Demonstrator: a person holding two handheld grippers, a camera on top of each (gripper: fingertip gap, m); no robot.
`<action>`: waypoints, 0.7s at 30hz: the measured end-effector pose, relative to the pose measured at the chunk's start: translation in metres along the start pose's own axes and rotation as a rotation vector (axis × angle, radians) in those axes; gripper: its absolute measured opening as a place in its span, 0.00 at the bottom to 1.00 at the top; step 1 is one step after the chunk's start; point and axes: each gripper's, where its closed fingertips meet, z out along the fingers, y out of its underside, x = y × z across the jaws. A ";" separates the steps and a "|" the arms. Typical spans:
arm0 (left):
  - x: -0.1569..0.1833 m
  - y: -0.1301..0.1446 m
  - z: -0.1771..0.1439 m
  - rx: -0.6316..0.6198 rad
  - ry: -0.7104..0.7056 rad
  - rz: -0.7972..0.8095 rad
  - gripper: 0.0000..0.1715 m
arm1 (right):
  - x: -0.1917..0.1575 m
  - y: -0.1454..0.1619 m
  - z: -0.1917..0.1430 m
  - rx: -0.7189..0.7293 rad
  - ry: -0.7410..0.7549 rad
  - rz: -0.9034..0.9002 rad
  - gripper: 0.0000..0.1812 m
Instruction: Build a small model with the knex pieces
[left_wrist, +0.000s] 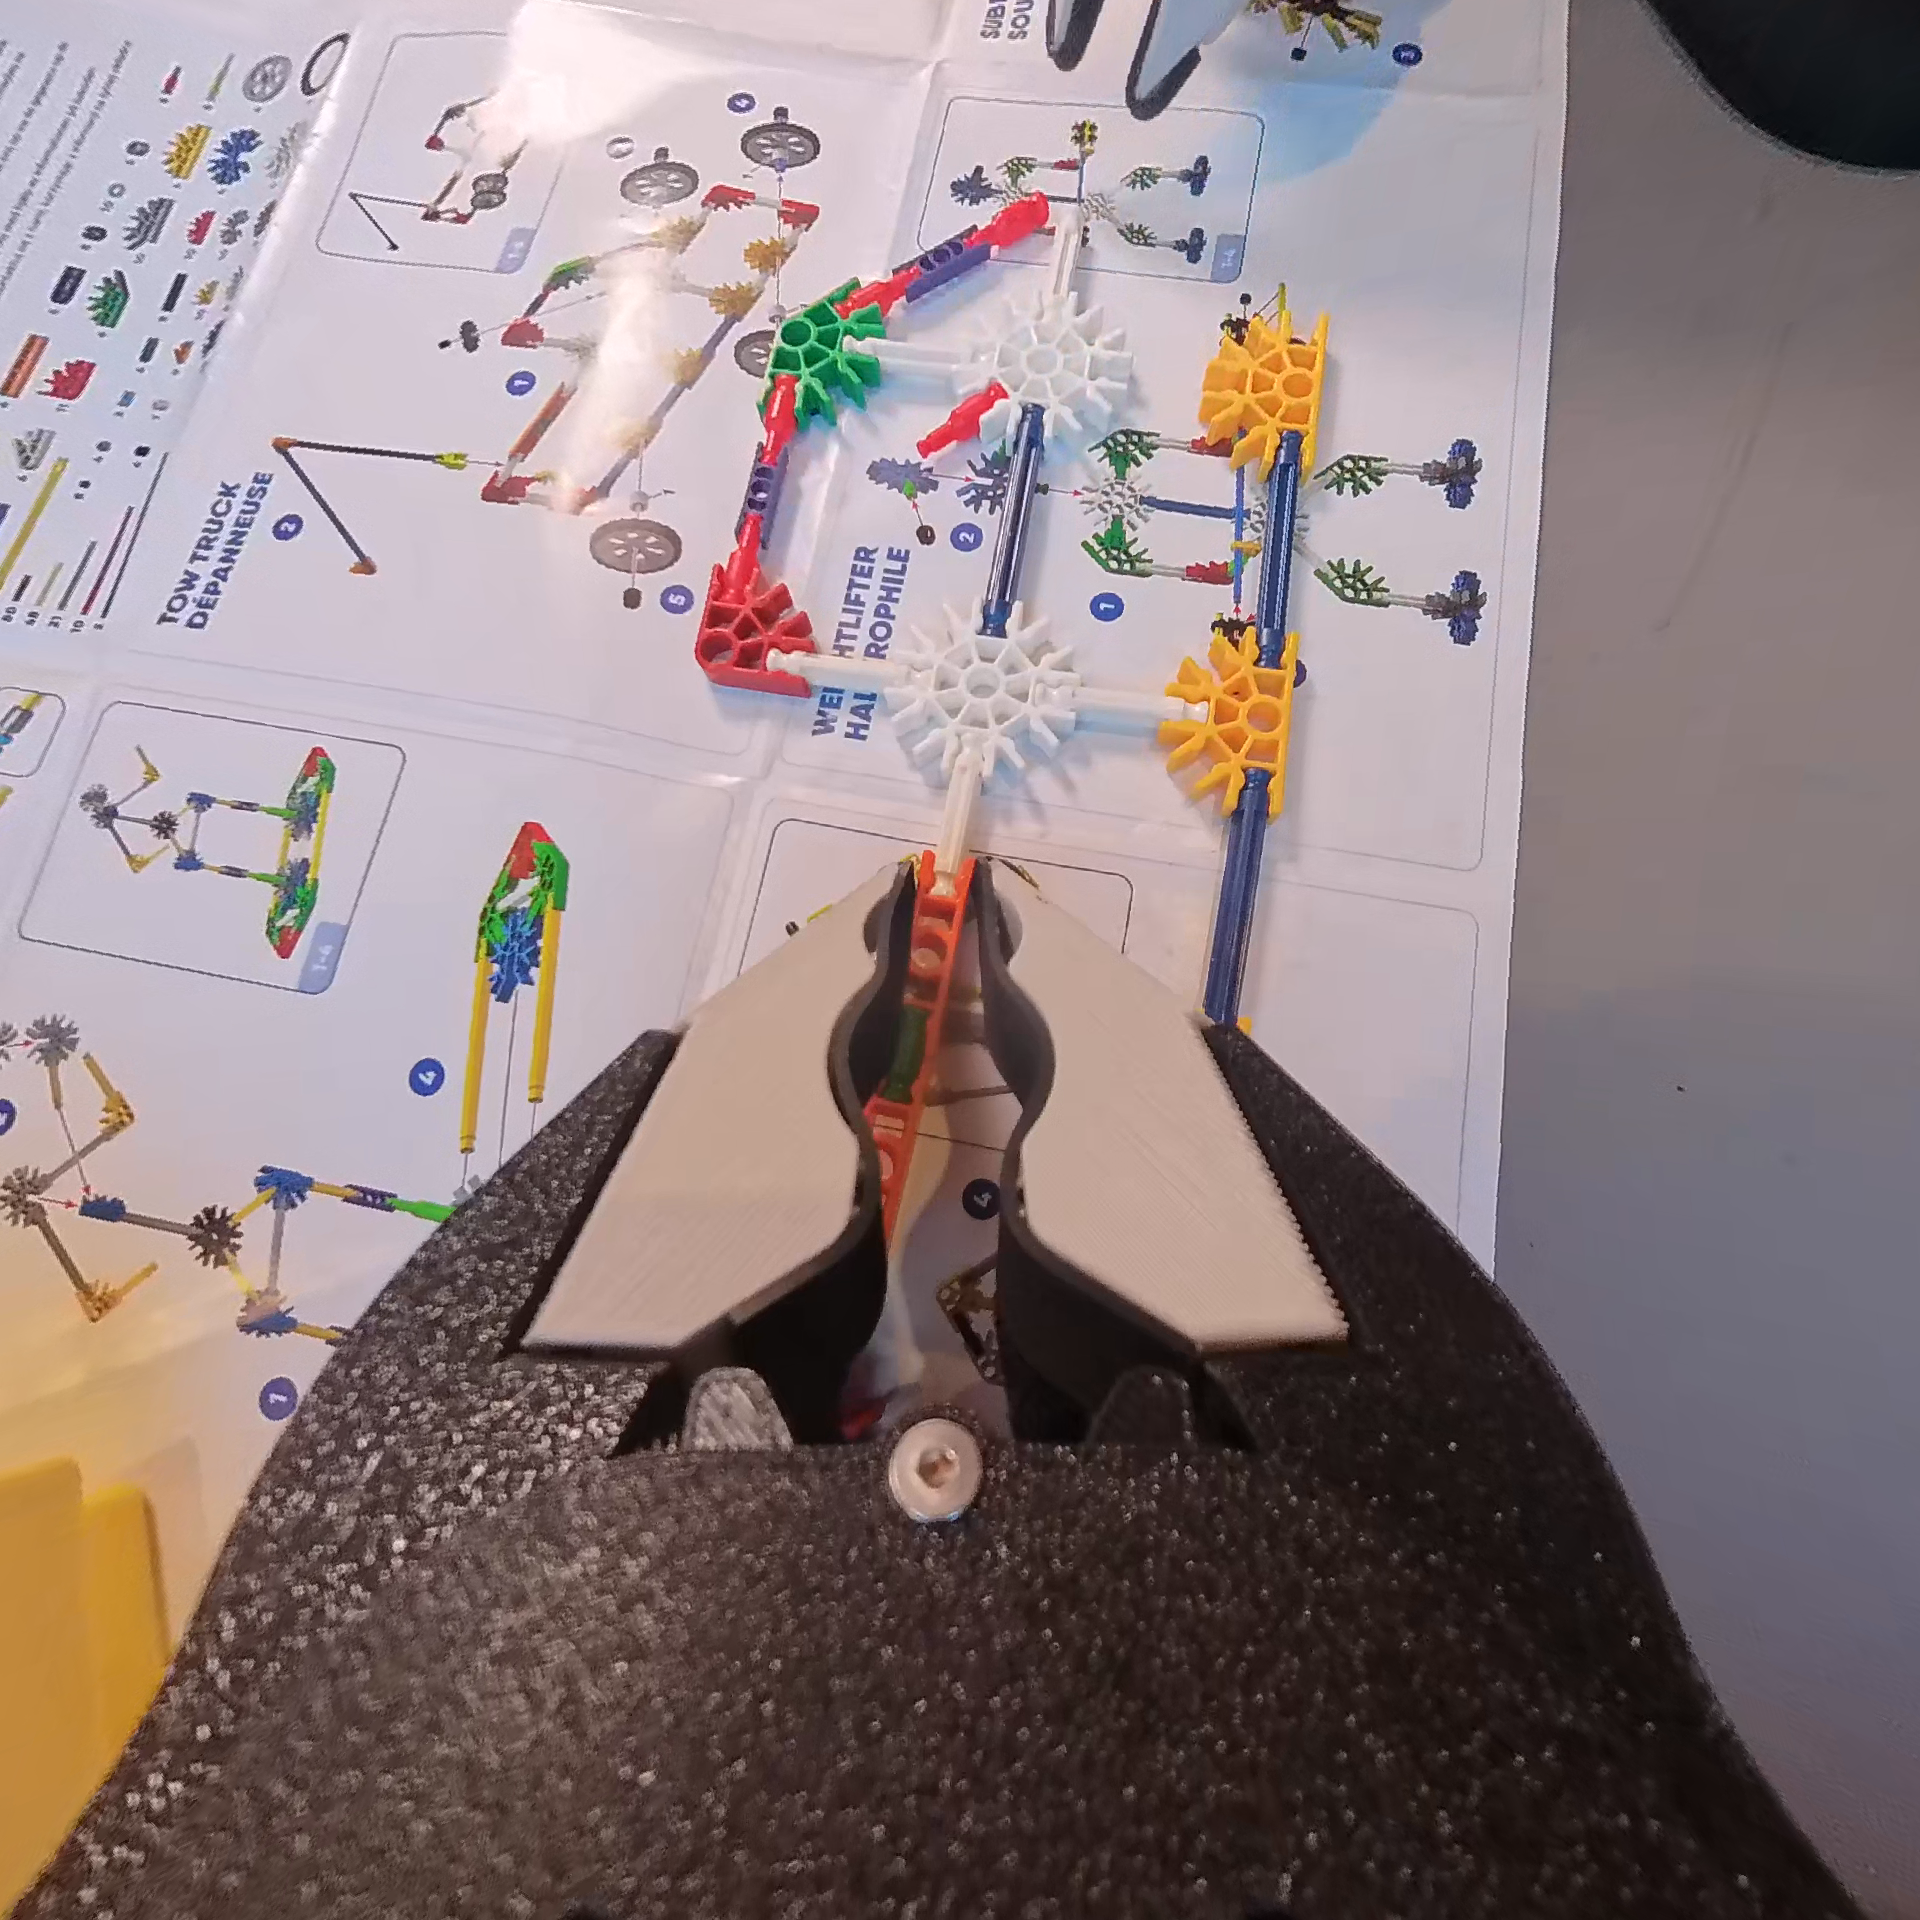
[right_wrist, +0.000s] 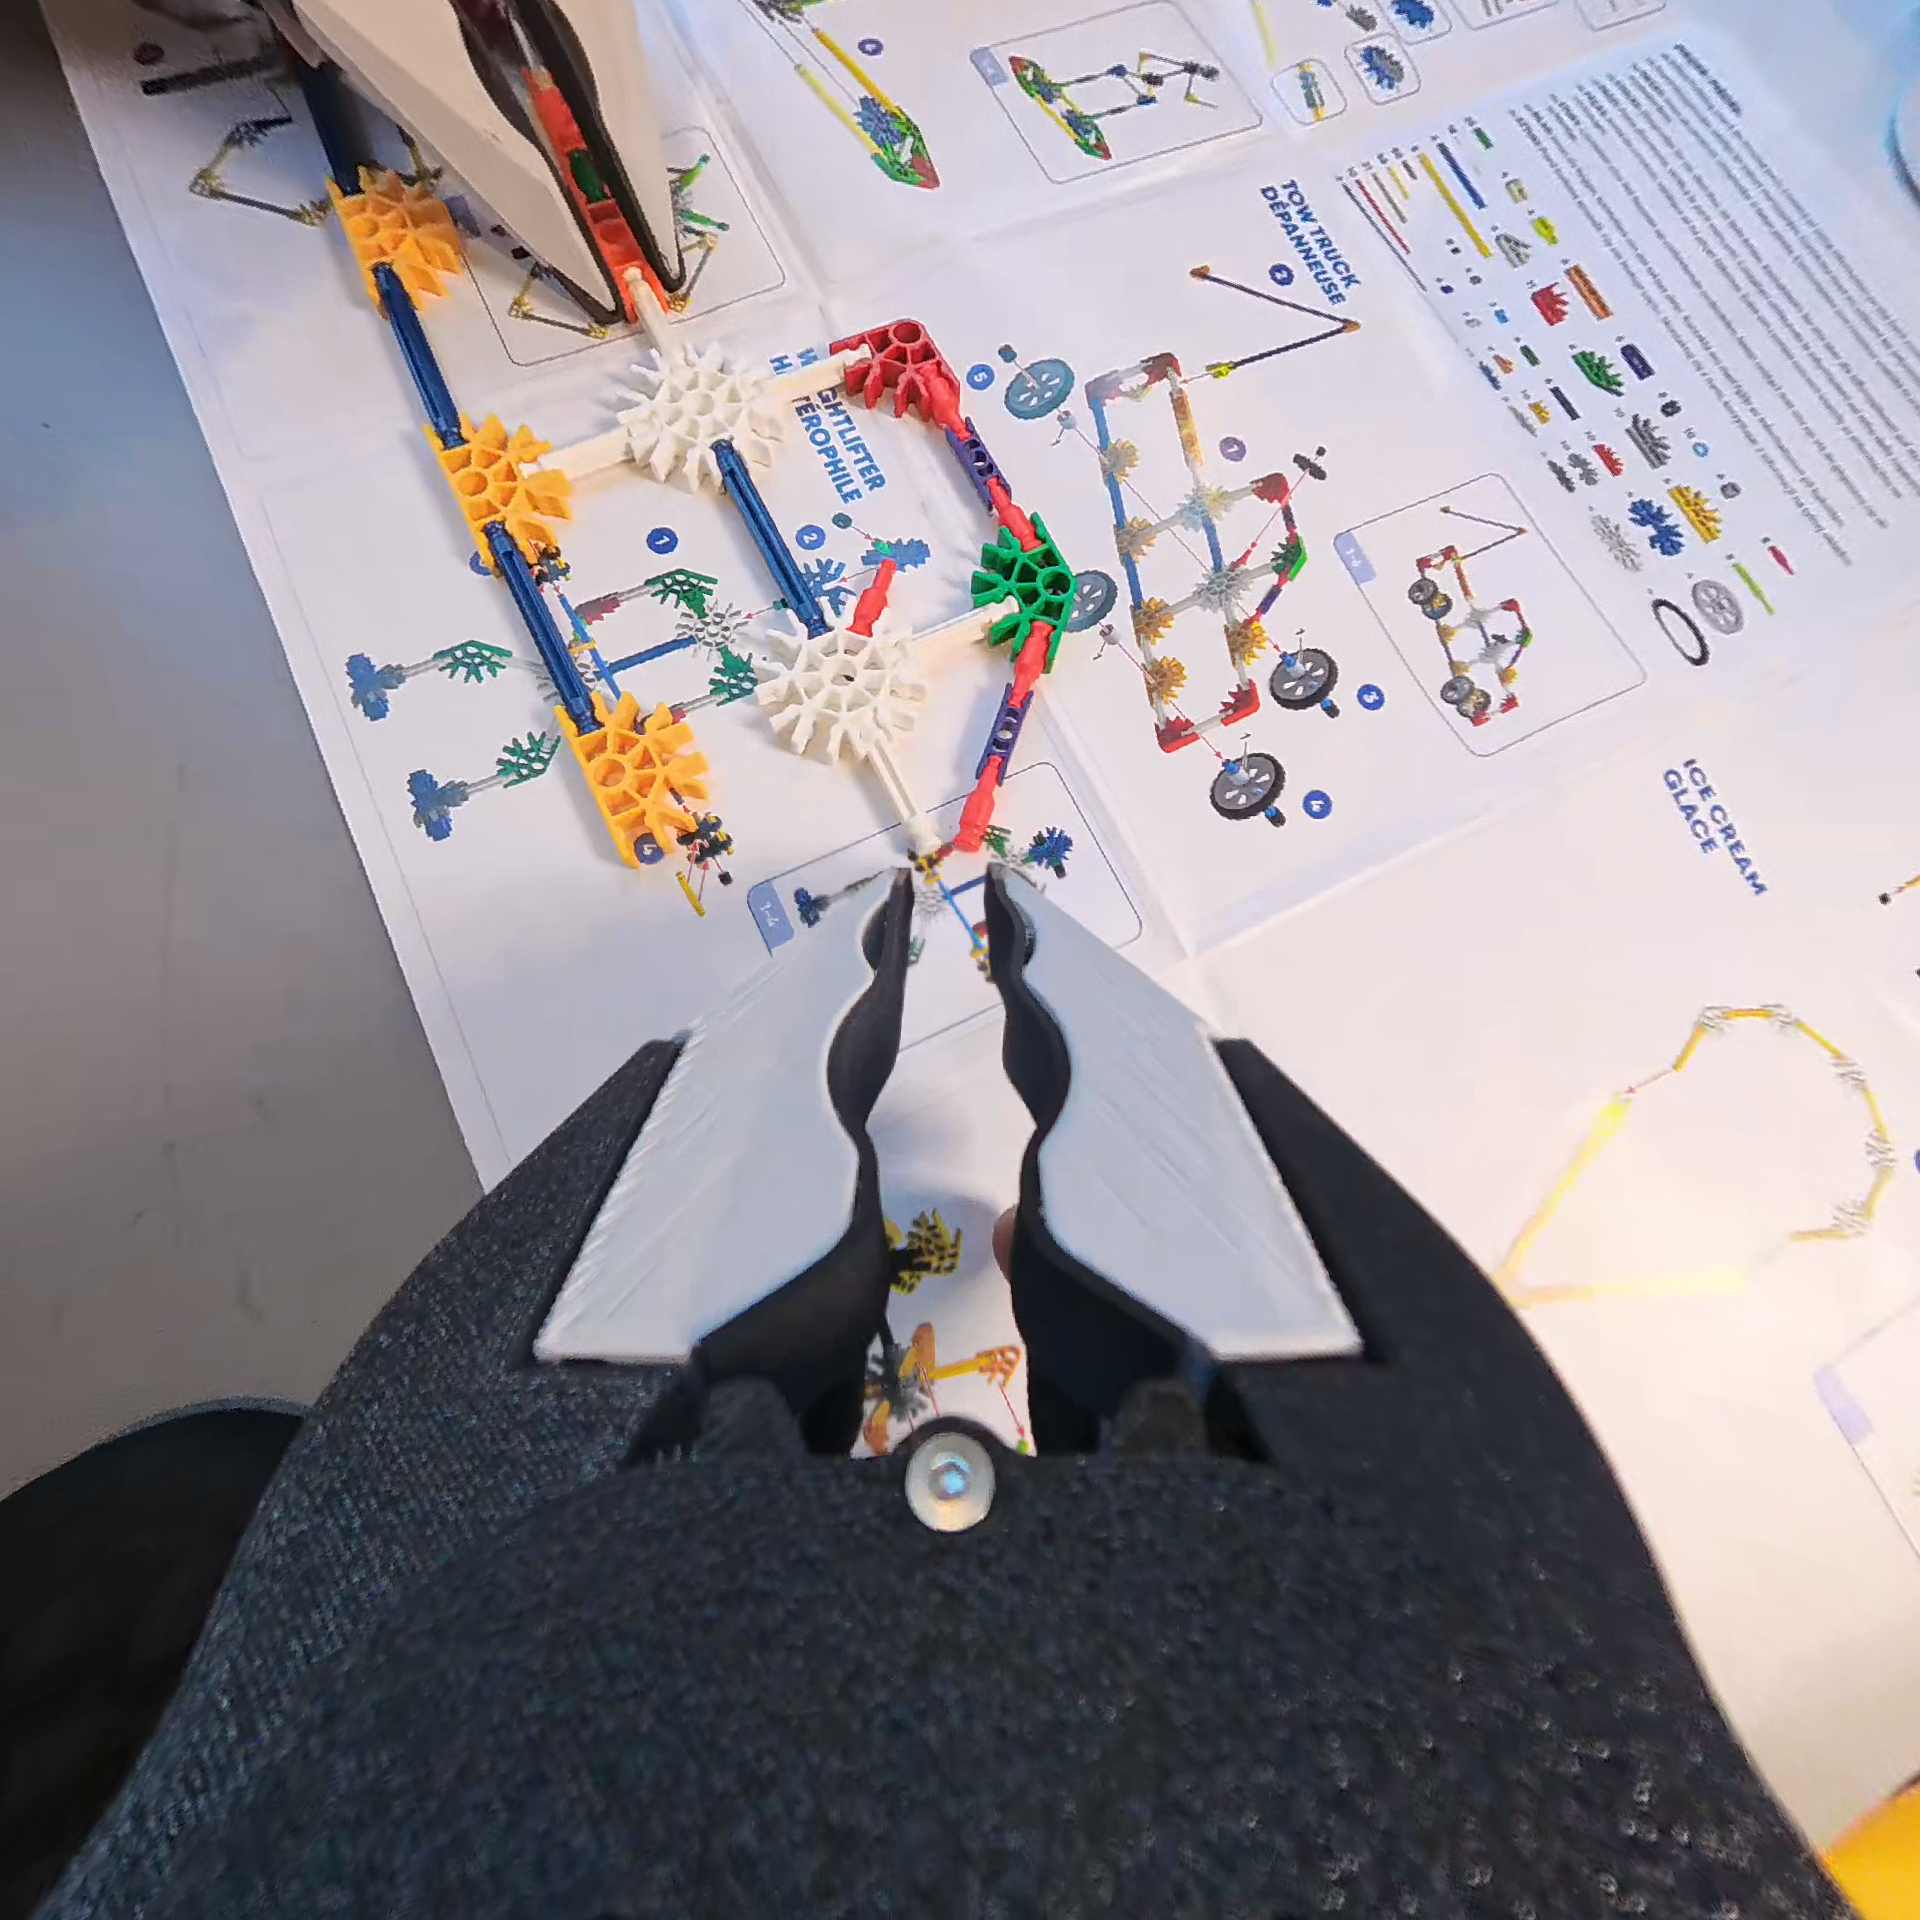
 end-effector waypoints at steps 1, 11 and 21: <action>0.000 0.000 0.000 0.001 0.001 -0.001 0.05 | -0.002 -0.001 0.002 -0.001 -0.004 -0.011 0.07; 0.000 0.000 0.000 0.002 -0.001 0.003 0.05 | -0.009 -0.012 0.021 -0.038 -0.044 -0.082 0.07; -0.001 0.001 -0.001 -0.006 0.000 0.007 0.05 | -0.010 -0.011 0.020 -0.006 -0.061 -0.054 0.06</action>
